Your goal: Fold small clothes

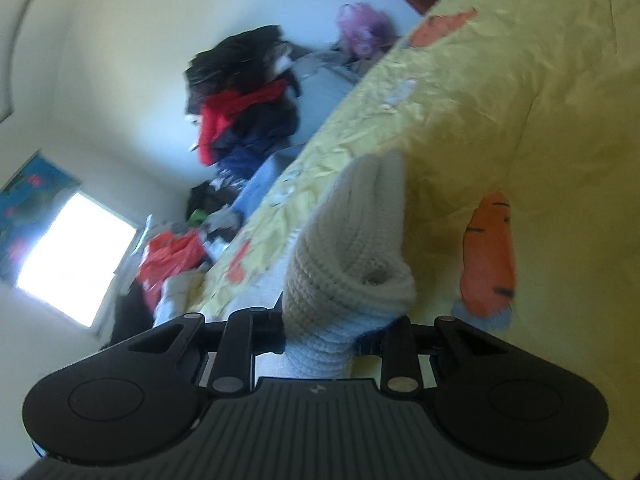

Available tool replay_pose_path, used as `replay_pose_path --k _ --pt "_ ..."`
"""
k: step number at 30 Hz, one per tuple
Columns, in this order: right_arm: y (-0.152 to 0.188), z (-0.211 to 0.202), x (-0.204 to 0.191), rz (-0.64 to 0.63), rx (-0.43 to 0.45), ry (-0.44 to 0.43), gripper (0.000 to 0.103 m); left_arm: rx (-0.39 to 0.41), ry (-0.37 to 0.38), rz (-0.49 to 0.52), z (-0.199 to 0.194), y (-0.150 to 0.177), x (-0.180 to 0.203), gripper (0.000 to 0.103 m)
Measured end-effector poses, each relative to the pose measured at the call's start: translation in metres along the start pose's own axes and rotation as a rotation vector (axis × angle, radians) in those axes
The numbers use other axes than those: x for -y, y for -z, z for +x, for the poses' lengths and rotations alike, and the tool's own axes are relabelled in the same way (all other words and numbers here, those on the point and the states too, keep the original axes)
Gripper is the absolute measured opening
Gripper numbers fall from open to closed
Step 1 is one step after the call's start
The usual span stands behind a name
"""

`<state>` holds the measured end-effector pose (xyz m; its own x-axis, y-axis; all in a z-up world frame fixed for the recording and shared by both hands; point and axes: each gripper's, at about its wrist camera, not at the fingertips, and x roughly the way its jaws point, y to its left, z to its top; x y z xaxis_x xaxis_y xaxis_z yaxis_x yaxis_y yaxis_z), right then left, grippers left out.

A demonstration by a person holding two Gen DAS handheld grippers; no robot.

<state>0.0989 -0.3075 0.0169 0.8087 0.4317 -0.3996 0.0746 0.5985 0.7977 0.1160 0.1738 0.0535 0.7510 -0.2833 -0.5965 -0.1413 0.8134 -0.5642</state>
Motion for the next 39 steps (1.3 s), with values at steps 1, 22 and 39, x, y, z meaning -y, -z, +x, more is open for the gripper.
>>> replay_pose_path --k 1,22,39 --pt "0.005 -0.013 0.0 -0.007 -0.009 -0.008 0.03 -0.008 0.013 0.01 -0.011 0.006 -0.004 0.016" --pt "0.002 -0.132 0.017 -0.257 0.023 0.165 0.072 0.13 -0.055 0.287 -0.157 0.033 -0.049 0.089" --pt "-0.029 0.079 -0.015 -0.572 -0.333 0.256 0.015 -0.132 -0.303 0.487 0.085 -0.007 0.027 0.028"
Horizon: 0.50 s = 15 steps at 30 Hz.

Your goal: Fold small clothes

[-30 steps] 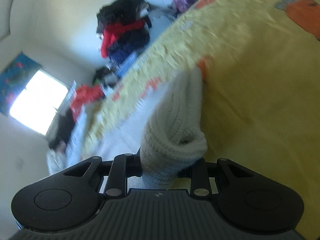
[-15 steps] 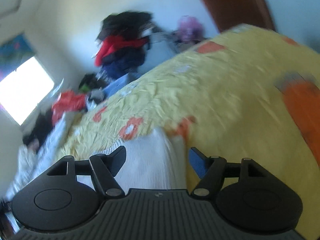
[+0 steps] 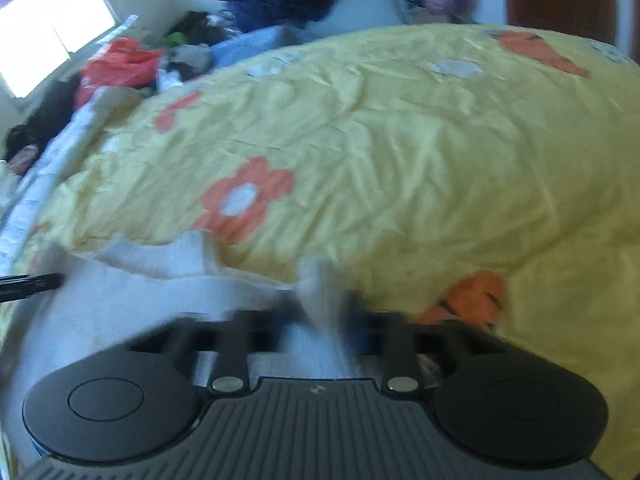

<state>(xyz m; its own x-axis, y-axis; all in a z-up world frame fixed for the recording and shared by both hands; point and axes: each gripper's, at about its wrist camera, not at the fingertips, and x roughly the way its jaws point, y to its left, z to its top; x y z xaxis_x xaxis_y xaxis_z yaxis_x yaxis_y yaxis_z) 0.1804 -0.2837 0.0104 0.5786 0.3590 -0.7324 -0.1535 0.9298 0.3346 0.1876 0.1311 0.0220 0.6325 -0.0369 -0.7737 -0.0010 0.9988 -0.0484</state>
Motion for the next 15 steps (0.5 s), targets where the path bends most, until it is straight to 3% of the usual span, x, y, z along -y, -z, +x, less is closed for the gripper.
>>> replay_pose_path --k 2,3,5,7,8,11,13,15 --pt "-0.006 -0.013 -0.003 -0.004 0.09 -0.001 0.014 0.049 -0.004 -0.036 -0.009 -0.004 -0.003 0.023" --pt "-0.009 -0.023 -0.002 0.01 0.145 -0.017 0.014 0.091 -0.01 -0.065 -0.014 -0.004 -0.008 0.016" --pt "-0.009 -0.031 0.011 0.072 0.217 -0.038 0.013 0.107 -0.05 -0.109 -0.01 -0.002 -0.013 0.015" --pt "-0.003 -0.008 0.023 0.103 0.142 0.011 0.013 0.06 -0.074 -0.12 0.009 0.008 -0.016 0.015" --pt "0.003 0.003 0.025 0.104 0.111 0.029 0.013 0.099 -0.096 -0.093 0.007 0.013 -0.011 0.015" --pt "0.01 0.0 0.021 0.095 0.154 0.04 0.015 0.128 -0.156 0.004 0.001 0.018 0.005 0.016" --pt "0.01 -0.006 0.019 0.088 0.166 0.083 0.042 0.146 -0.18 0.058 -0.006 0.021 0.011 0.02" --pt "0.01 -0.016 0.016 0.089 0.18 0.149 0.047 0.169 -0.201 0.09 -0.023 0.023 0.014 0.023"
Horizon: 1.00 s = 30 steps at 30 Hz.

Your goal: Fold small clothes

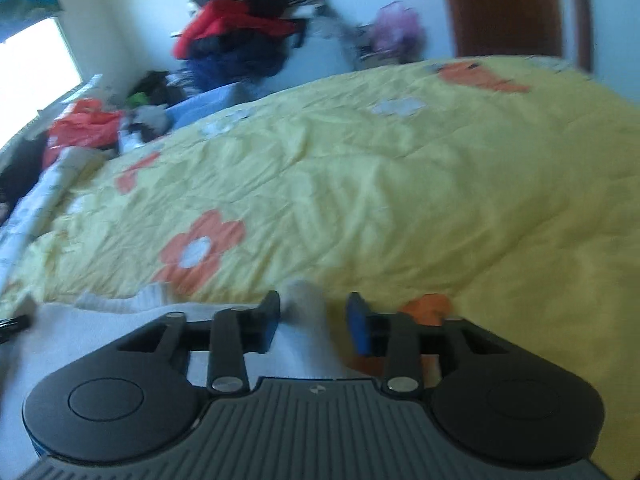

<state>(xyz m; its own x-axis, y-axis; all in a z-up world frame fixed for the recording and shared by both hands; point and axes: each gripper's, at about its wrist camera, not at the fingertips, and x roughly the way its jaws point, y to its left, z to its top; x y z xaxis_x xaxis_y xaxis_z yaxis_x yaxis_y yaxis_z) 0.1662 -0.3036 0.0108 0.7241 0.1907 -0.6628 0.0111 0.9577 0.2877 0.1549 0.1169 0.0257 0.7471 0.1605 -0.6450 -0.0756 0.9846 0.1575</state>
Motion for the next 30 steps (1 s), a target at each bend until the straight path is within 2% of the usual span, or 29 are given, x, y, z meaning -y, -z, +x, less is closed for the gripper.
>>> replay_pose_path --k 2,3,5,6,7,9,11,13,14,15,17,19,23,24,26,28,30 --pt "-0.001 -0.027 -0.004 -0.029 0.071 0.014 0.047 0.062 -0.039 0.022 -0.021 -0.005 0.0 0.023" --pt "0.0 -0.043 -0.01 -0.044 0.122 0.017 0.048 0.102 -0.061 0.032 -0.034 -0.004 0.0 0.029" --pt "0.005 -0.072 -0.022 -0.054 0.198 -0.012 0.057 0.157 -0.052 0.025 -0.051 -0.005 0.005 0.048" --pt "0.007 -0.079 -0.029 -0.055 0.211 -0.046 0.067 0.165 -0.021 0.024 -0.056 -0.004 0.01 0.07" --pt "0.01 -0.081 -0.04 -0.068 0.205 -0.082 0.073 0.165 0.016 0.034 -0.058 -0.003 0.019 0.08" --pt "0.016 -0.071 -0.06 -0.116 0.165 -0.103 0.074 0.146 0.044 0.074 -0.053 -0.001 0.04 0.08" --pt "0.022 -0.05 -0.073 -0.158 0.125 -0.074 0.073 0.1 0.048 0.107 -0.04 0.001 0.058 0.08" --pt "0.028 -0.024 -0.074 -0.184 0.061 -0.003 0.072 0.05 0.039 0.113 -0.022 0.007 0.066 0.08" --pt "0.034 -0.01 -0.071 -0.22 0.029 0.067 0.071 0.029 0.017 0.119 -0.01 0.013 0.066 0.08" --pt "0.041 0.0 -0.062 -0.235 0.014 0.118 0.072 0.04 0.037 0.091 -0.002 0.021 0.059 0.082" --pt "0.035 -0.003 -0.046 -0.14 0.04 0.067 0.069 0.04 0.081 0.022 0.001 0.025 0.047 0.083" --pt "0.034 0.0 -0.039 -0.114 0.046 0.08 0.069 0.042 0.077 0.031 0.002 0.025 0.048 0.084" --pt "0.034 0.003 -0.055 -0.173 0.045 0.143 0.069 0.04 0.081 0.026 0.002 0.025 0.048 0.084" --pt "0.033 -0.002 -0.061 -0.183 0.066 0.17 0.067 0.041 0.082 0.024 0.001 0.026 0.049 0.084" --pt "0.037 -0.02 -0.076 -0.199 0.136 0.204 0.069 0.04 0.08 0.027 0.001 0.026 0.049 0.084" --pt "0.04 -0.036 -0.096 -0.21 0.165 0.127 0.071 0.04 0.081 0.026 0.001 0.026 0.048 0.084" --pt "0.042 -0.035 -0.121 -0.259 0.136 0.043 0.073 0.041 0.083 0.025 0.001 0.026 0.048 0.084"
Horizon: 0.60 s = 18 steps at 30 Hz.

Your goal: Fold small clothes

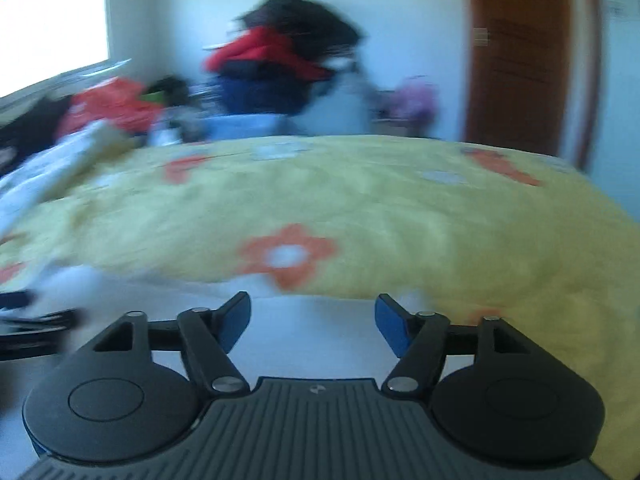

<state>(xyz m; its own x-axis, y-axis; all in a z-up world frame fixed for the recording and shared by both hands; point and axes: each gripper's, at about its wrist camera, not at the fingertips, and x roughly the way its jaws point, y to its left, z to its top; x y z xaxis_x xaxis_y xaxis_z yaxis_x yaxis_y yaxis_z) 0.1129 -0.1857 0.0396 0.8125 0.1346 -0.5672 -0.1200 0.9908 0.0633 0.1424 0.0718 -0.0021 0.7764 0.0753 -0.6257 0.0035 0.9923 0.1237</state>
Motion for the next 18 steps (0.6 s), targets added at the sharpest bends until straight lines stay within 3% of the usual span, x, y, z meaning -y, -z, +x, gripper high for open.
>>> replay_pose_path --k 5,6,7,10,12,15,18 --pt "0.007 0.036 -0.048 -0.139 -0.086 -0.056 0.073 0.0 -0.001 0.0 0.0 0.0 0.0 0.084" --pt "0.013 0.05 -0.051 -0.153 -0.136 -0.036 0.075 0.0 0.0 0.0 0.001 0.0 -0.001 0.084" --pt "0.02 0.059 -0.052 -0.167 -0.125 -0.02 0.084 0.0 -0.001 -0.001 0.001 0.0 -0.001 0.084" --pt "0.013 0.068 -0.043 -0.12 -0.153 -0.036 0.088 0.0 0.002 -0.001 0.0 0.0 -0.001 0.084" --pt "0.012 0.065 -0.043 -0.141 -0.151 -0.042 0.086 0.0 0.004 -0.002 0.0 0.0 -0.001 0.084" --pt "0.014 0.037 -0.033 -0.112 -0.098 0.007 0.073 0.0 0.004 -0.003 0.0 0.0 -0.001 0.084" --pt "0.021 0.005 -0.009 -0.055 -0.073 -0.043 0.079 -0.001 0.005 -0.002 0.0 0.0 -0.002 0.085"
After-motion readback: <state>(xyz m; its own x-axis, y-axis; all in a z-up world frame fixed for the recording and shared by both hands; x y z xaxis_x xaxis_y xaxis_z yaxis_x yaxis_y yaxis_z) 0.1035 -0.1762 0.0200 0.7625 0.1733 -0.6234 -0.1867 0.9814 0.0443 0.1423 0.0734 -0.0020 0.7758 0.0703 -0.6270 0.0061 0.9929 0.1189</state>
